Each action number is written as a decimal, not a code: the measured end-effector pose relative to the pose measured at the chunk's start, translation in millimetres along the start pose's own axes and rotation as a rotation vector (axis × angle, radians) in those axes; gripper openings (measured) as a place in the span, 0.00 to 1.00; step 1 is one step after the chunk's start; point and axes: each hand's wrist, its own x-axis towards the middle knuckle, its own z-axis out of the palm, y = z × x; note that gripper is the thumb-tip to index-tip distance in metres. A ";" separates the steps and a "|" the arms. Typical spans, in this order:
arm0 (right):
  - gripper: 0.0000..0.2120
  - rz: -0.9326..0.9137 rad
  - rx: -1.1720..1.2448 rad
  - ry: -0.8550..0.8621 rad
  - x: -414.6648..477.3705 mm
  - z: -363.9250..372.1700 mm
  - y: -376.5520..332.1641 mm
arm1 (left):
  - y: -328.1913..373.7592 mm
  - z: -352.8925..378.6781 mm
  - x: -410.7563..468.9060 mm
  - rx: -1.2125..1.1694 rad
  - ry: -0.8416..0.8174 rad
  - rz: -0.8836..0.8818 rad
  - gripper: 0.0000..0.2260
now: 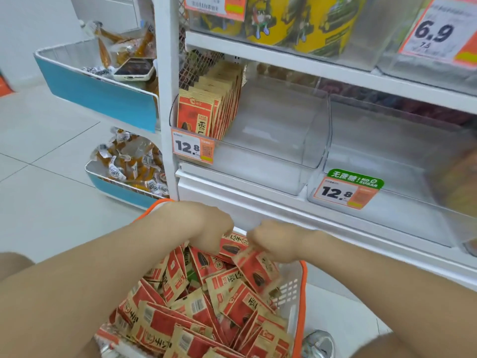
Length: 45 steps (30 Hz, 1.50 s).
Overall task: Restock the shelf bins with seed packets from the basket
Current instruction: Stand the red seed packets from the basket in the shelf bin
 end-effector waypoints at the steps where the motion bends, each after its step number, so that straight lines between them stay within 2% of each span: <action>1: 0.03 0.006 0.073 0.097 -1.8 -9.6 2.5 | -1.4 -6.4 -2.8 0.006 0.004 -0.007 0.24; 3: 0.02 0.035 0.205 0.279 -8.9 -37.2 3.6 | -2.1 -19.8 -7.9 -0.083 0.008 -0.017 0.24; 5: 0.07 0.061 0.344 0.451 -17.3 -56.4 3.3 | -3.9 -33.2 -11.9 -0.292 0.101 -0.011 0.15; 10: 0.06 0.168 0.544 0.903 -26.3 -76.8 0.8 | -11.6 -52.8 -14.0 -1.066 0.543 -0.056 0.16; 14: 0.08 0.143 0.903 1.152 -26.3 -91.9 -11.1 | -0.3 -57.5 -9.8 -1.385 0.731 0.052 0.23; 16: 0.11 0.167 1.083 1.260 -28.1 -101.1 -14.4 | 9.4 -57.0 -6.7 -1.506 0.815 0.072 0.24; 19: 0.08 0.260 1.160 1.349 -28.4 -110.3 -18.2 | 21.4 -59.3 -1.9 -1.674 1.014 0.072 0.24; 22: 0.05 0.219 1.160 1.279 -24.7 -107.7 -29.1 | 23.3 -63.5 -0.8 -1.877 1.129 -0.005 0.25; 24: 0.05 0.196 1.207 1.245 -20.7 -102.5 -38.9 | 23.5 -63.5 -1.3 -1.927 1.152 -0.106 0.26; 26: 0.04 0.213 1.306 1.218 -16.6 -98.2 -45.9 | 22.9 -63.4 1.6 -1.923 1.183 -0.174 0.28; 29: 0.06 0.262 1.421 1.139 -12.4 -100.2 -44.4 | 23.1 -65.2 3.1 -1.925 1.243 -0.173 0.30; 31: 0.07 0.252 1.317 1.069 -13.2 -105.2 -36.5 | 20.7 -69.4 5.4 -1.939 1.226 -0.149 0.28; 34: 0.11 0.313 1.001 0.999 -17.9 -114.8 -22.2 | 17.8 -77.2 5.1 -1.913 1.116 -0.067 0.25; 36: 0.12 0.412 1.046 1.006 -20.8 -121.3 -14.2 | 14.1 -78.2 3.6 -1.825 1.030 0.034 0.23; 38: 0.13 0.460 1.247 0.968 -23.5 -128.0 -8.9 | 9.1 -78.4 -1.2 -1.648 0.979 0.093 0.23; 40: 0.15 0.479 1.419 0.913 -24.4 -136.4 -4.4 | -1.4 -80.3 -2.2 -1.402 1.048 0.043 0.24; 43: 0.17 0.486 1.608 0.919 -18.6 -148.7 7.9 | -26.9 -84.8 8.0 -0.773 1.291 -0.118 0.18; 45: 0.15 0.467 1.740 0.951 -9.8 -158.5 16.6 | -38.7 -86.3 13.4 -0.408 1.307 -0.184 0.10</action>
